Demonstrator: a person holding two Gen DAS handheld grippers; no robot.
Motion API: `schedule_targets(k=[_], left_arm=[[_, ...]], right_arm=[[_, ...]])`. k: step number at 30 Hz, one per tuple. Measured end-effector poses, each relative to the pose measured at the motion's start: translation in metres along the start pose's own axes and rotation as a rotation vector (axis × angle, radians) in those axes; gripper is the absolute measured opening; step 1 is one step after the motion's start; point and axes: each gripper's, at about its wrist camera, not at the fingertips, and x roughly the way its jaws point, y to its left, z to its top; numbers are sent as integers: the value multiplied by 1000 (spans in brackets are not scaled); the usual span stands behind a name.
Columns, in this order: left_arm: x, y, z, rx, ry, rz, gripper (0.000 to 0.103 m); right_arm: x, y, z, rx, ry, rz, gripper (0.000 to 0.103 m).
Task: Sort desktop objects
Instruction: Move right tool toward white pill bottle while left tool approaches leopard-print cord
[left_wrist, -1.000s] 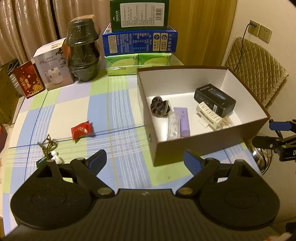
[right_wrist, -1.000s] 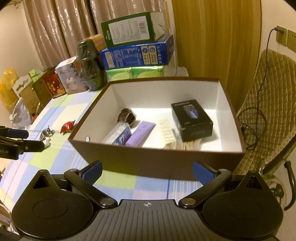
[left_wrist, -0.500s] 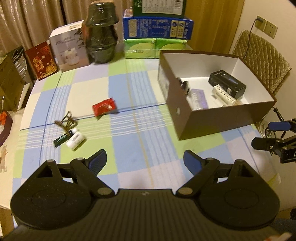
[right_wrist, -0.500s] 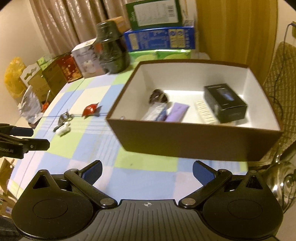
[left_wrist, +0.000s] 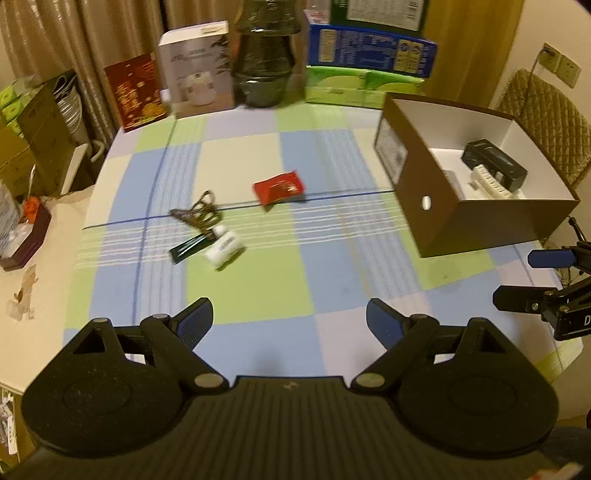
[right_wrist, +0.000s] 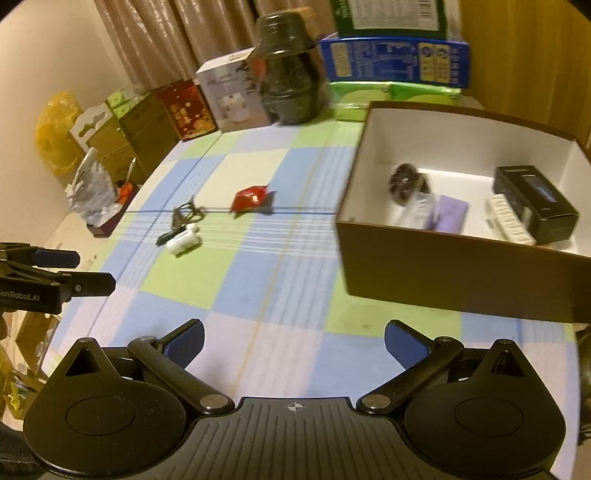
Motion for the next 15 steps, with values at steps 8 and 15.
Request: schedule_targets(k=[8, 15], left_arm=[[-2, 46, -11, -37, 12, 30, 88], [2, 79, -16, -58, 25, 47, 88]], right_arm=[[30, 37, 4, -20, 16, 7, 101], [55, 63, 9, -41, 18, 0, 101]])
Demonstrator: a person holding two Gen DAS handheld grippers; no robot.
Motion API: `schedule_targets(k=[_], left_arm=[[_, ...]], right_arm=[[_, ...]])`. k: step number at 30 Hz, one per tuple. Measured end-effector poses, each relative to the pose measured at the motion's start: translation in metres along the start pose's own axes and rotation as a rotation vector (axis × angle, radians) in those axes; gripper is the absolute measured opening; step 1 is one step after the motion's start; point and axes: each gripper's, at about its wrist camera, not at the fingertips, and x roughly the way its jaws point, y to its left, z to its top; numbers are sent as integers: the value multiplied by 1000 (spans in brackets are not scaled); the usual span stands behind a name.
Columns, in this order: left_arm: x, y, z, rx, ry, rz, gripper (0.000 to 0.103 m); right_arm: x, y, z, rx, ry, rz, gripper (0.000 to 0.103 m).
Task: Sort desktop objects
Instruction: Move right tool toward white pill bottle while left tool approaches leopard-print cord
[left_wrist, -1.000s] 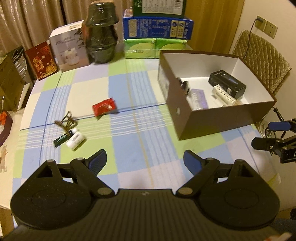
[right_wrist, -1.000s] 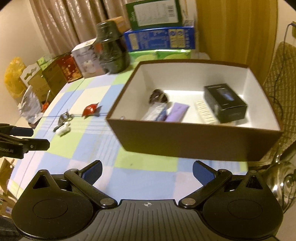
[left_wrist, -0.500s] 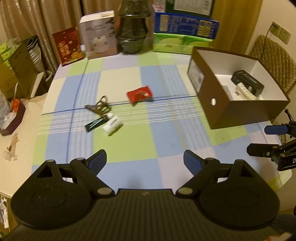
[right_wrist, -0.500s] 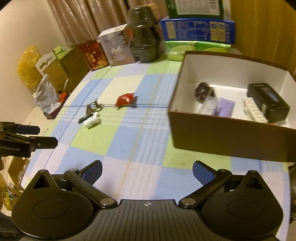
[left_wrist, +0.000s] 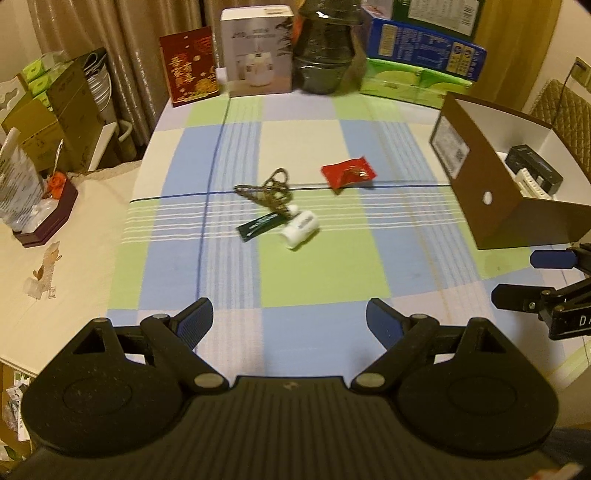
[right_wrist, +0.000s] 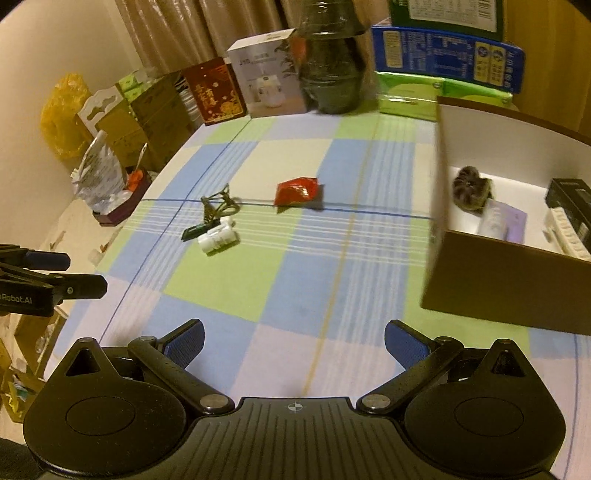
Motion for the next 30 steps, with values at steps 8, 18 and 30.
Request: schedule_targets(k=[8, 18, 30], left_arm=[[18, 33, 4, -10, 20, 9, 88], [62, 69, 16, -21, 45, 16, 88], [110, 91, 38, -30, 77, -7, 87]], right_arm=[[33, 25, 11, -19, -32, 5, 101], [93, 53, 30, -68, -58, 54, 100], [152, 75, 48, -198, -44, 67, 77]])
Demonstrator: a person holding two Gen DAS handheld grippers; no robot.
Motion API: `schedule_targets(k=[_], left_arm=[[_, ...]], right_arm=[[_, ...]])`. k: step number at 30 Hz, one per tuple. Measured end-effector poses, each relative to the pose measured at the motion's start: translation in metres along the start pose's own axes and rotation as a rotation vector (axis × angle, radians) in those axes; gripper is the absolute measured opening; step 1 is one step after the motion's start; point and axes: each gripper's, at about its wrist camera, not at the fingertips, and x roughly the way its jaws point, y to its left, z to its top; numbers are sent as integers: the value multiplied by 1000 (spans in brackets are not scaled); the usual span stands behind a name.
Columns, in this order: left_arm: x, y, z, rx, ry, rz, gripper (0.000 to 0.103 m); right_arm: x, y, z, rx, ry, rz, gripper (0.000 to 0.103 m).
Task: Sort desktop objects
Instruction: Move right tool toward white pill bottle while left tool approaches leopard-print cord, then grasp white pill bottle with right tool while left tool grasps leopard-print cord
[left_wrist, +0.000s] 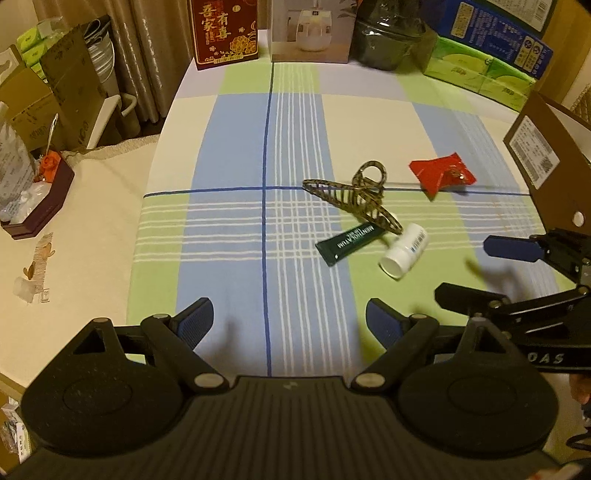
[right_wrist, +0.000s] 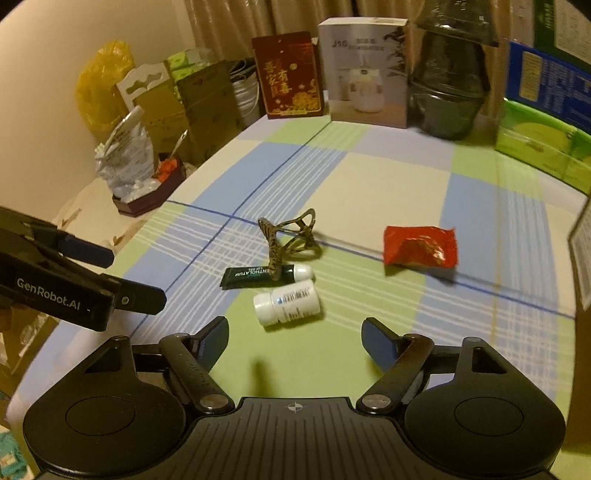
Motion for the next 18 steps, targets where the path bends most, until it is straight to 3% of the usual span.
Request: schedule_targets(k=[11, 14, 16, 18], left_arm=[[28, 8, 18, -3, 34, -13, 86], [31, 11, 20, -7, 40, -8, 86], [33, 11, 21, -9, 45, -5, 86], [35, 10, 23, -7, 47, -6, 86]], right_arm=[[36, 4, 6, -59, 42, -9, 76], [43, 4, 7, -81, 40, -15, 69], [47, 4, 7, -94, 47, -19, 50], [46, 3, 5, -115, 51, -41, 45]])
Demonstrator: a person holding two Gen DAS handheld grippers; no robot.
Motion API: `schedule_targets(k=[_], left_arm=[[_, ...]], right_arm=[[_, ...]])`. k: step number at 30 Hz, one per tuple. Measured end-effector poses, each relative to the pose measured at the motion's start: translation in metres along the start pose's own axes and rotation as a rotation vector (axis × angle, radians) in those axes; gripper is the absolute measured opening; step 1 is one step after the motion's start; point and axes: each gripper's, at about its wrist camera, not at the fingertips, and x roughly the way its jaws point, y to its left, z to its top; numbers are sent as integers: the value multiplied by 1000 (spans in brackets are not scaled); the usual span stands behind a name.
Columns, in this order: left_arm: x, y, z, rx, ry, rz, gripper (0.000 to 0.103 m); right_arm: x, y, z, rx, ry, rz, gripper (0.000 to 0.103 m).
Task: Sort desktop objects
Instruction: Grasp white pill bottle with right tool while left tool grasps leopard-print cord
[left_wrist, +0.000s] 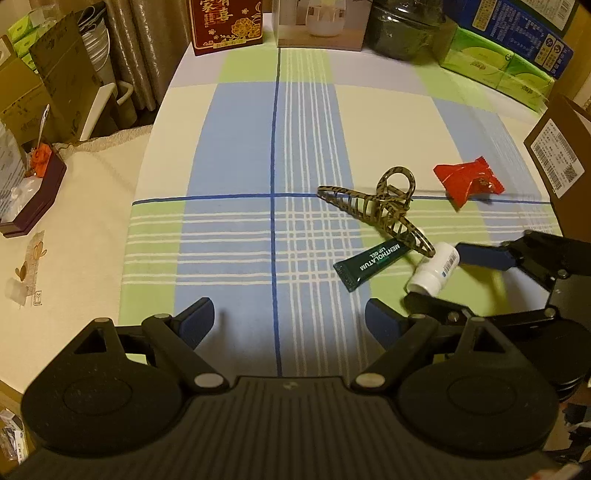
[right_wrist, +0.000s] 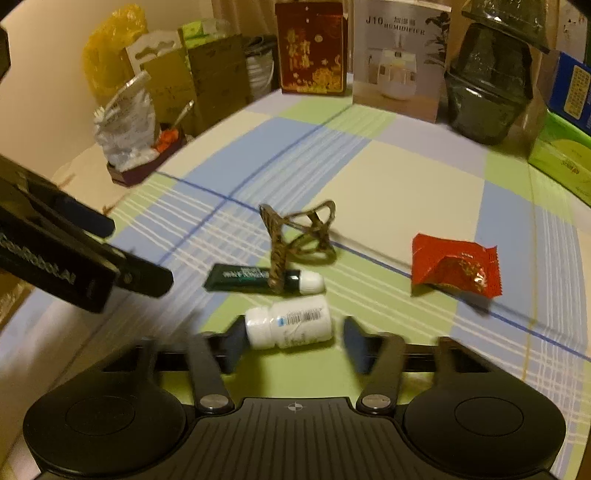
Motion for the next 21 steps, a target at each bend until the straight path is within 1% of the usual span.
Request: schedule_targets(k=[3, 6, 11, 13, 15, 17, 19, 21], left_arm=[[2, -4, 4, 9, 0, -8, 86], [2, -11, 10, 19, -5, -30, 86], [3, -27, 27, 27, -29, -96, 86], [7, -36, 38, 39, -37, -110, 86], [16, -44, 47, 50, -37, -123, 82], [29, -50, 56, 68, -20, -128, 79], [41, -53, 60, 87, 7, -118, 70], [50, -51, 62, 103, 38, -128, 45]], right_arm=[[-5, -9, -6, 19, 15, -21, 44], [-14, -27, -13, 72, 27, -49, 44], [-30, -55, -27, 155, 30, -94, 45], [-36, -63, -31, 185, 25, -106, 45], [-41, -70, -36, 214, 20, -113, 45], [-46, -75, -39, 236, 17, -118, 45], [-51, -79, -43, 252, 13, -122, 45], [-54, -82, -46, 267, 10, -125, 44]])
